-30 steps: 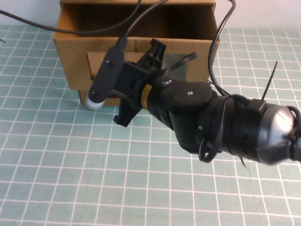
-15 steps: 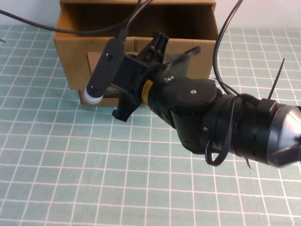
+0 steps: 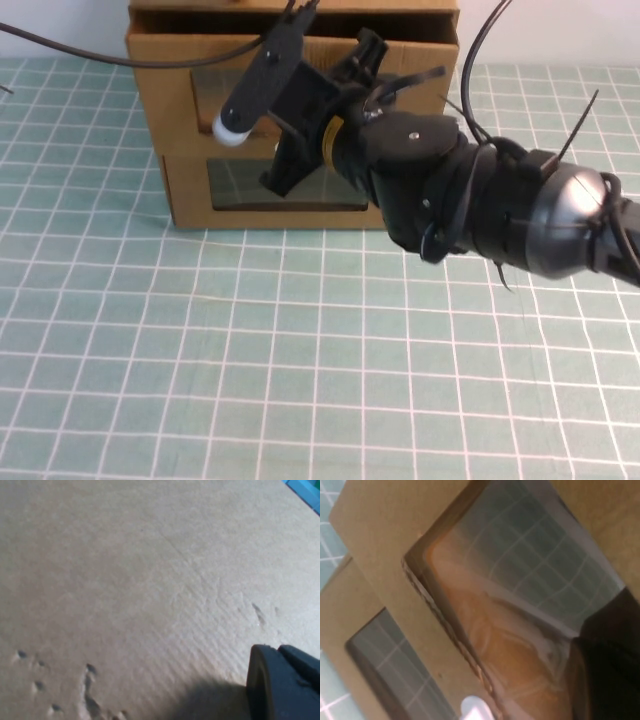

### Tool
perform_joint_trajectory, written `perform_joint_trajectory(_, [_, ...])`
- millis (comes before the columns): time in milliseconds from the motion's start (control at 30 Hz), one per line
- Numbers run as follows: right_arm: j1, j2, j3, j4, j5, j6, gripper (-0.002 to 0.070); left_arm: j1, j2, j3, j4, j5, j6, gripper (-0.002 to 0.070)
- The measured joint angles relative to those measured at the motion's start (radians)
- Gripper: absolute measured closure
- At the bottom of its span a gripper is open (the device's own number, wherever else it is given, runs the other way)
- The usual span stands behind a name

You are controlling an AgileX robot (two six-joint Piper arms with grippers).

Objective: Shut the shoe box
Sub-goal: Close the shoe box with your right arm

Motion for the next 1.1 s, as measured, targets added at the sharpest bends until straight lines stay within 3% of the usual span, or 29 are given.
perform_joint_trajectory(733, [-0.093, 0.118, -0.157, 0.004, -0.112, 0.004, 0.0691, 0.000, 0.000, 0.000, 0.000, 0.000, 0.000, 0.0680])
perform_joint_trajectory(1100, [-0.095, 0.001, -0.149, 0.193, -0.209, 0.004, 0.0690, 0.000, -0.055, 0.000, 0.016, 0.018, -0.002, 0.0680])
